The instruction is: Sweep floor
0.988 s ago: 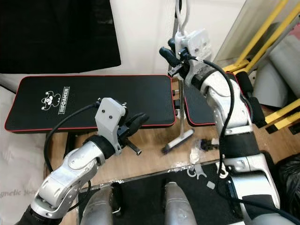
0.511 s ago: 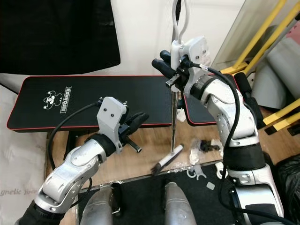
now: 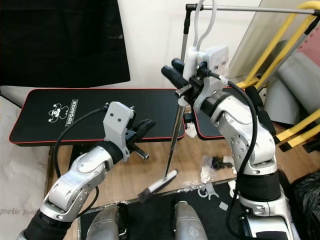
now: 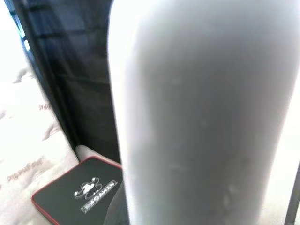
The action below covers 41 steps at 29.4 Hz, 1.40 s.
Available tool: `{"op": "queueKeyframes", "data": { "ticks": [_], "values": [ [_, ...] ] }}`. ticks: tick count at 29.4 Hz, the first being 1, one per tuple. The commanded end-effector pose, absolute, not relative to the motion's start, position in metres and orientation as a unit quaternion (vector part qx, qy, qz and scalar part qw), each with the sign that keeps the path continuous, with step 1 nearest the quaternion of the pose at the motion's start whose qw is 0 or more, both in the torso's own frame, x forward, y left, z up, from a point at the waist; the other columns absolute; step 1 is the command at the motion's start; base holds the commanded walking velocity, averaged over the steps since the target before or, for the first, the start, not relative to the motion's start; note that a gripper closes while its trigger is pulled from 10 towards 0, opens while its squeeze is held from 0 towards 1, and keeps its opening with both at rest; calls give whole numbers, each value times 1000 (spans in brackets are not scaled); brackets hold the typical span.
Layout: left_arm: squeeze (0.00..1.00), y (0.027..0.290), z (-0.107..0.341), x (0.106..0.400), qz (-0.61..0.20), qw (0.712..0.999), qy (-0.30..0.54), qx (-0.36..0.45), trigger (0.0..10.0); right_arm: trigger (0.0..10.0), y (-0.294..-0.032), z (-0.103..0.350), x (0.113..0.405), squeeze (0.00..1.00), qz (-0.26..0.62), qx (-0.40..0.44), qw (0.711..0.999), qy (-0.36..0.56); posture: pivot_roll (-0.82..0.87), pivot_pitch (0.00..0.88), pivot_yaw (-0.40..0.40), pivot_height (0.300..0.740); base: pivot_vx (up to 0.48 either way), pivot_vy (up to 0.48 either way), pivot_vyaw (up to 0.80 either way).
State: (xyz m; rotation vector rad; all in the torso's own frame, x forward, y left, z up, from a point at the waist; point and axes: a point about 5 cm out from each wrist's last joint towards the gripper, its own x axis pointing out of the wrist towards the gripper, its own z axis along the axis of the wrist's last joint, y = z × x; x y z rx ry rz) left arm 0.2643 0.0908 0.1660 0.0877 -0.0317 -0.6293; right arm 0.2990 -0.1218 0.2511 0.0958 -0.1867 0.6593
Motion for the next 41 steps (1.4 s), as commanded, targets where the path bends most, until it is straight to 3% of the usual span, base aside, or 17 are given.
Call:
{"op": "queueKeyframes", "data": {
  "ticks": [1,9,16,41],
  "values": [
    [0,88,162,263,-334,942,-4,40,10000,10000,-125,260,294,0,320,48,939,-113,-155,105,-130,740,0,0,0],
    [0,90,160,270,-318,948,10,23,10000,10000,-125,251,292,0,304,54,947,-85,-154,73,-126,740,-45,0,-700],
    [0,91,161,276,-305,952,3,12,10000,10000,-124,253,293,0,297,62,949,-88,-140,62,-136,740,-80,0,0],
    [0,91,162,286,-290,956,-14,26,10000,10000,-125,254,296,0,272,65,957,-71,-142,53,-142,740,0,0,-800]
  ]
}}
